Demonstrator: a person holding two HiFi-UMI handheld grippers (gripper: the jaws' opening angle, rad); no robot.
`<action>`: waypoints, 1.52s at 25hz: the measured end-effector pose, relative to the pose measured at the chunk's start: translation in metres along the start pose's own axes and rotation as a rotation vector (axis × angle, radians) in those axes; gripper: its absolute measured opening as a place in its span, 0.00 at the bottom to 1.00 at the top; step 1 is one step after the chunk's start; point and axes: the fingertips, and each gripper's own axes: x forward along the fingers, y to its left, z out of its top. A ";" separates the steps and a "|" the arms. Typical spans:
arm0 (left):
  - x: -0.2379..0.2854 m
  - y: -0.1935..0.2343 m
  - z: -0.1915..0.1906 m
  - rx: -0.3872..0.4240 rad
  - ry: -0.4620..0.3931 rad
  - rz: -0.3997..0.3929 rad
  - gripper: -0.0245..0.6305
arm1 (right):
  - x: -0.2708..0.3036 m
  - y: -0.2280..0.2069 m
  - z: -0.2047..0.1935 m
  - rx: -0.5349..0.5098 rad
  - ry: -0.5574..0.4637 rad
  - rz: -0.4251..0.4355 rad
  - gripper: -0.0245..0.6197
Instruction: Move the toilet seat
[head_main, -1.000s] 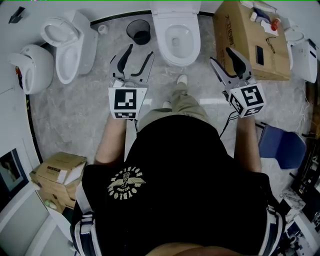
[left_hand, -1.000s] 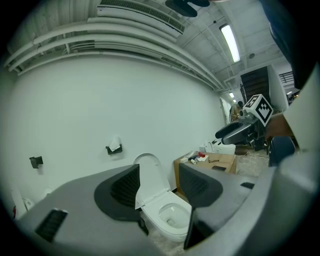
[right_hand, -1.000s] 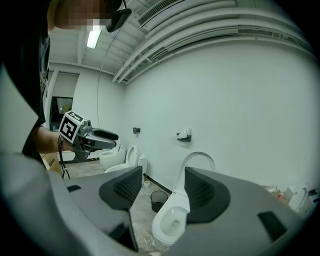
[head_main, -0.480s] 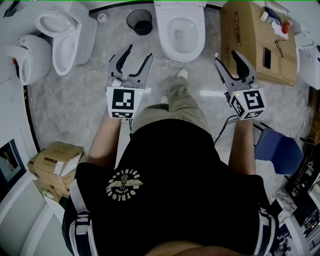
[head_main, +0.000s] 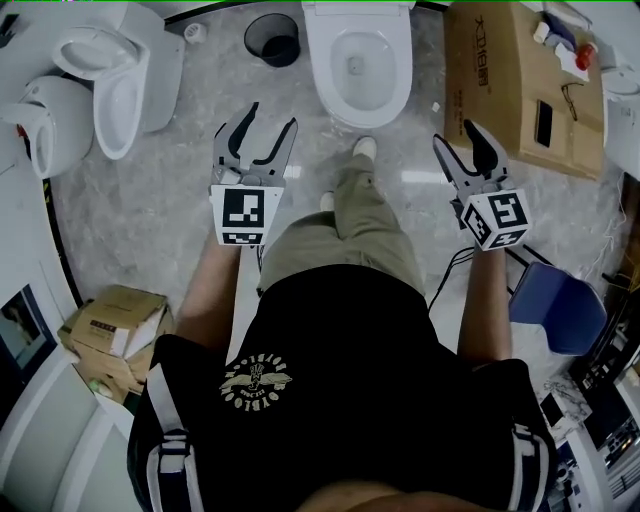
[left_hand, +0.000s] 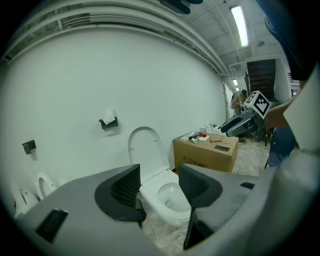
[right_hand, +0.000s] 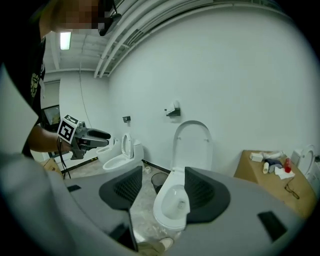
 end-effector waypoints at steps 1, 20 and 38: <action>0.007 -0.001 -0.004 -0.005 0.003 -0.003 0.43 | 0.006 -0.004 -0.008 0.010 0.011 0.006 0.44; 0.149 -0.026 -0.148 -0.030 0.156 -0.060 0.43 | 0.118 -0.075 -0.145 0.042 0.175 0.045 0.44; 0.219 -0.068 -0.299 -0.041 0.319 -0.165 0.43 | 0.197 -0.092 -0.270 0.000 0.333 0.147 0.44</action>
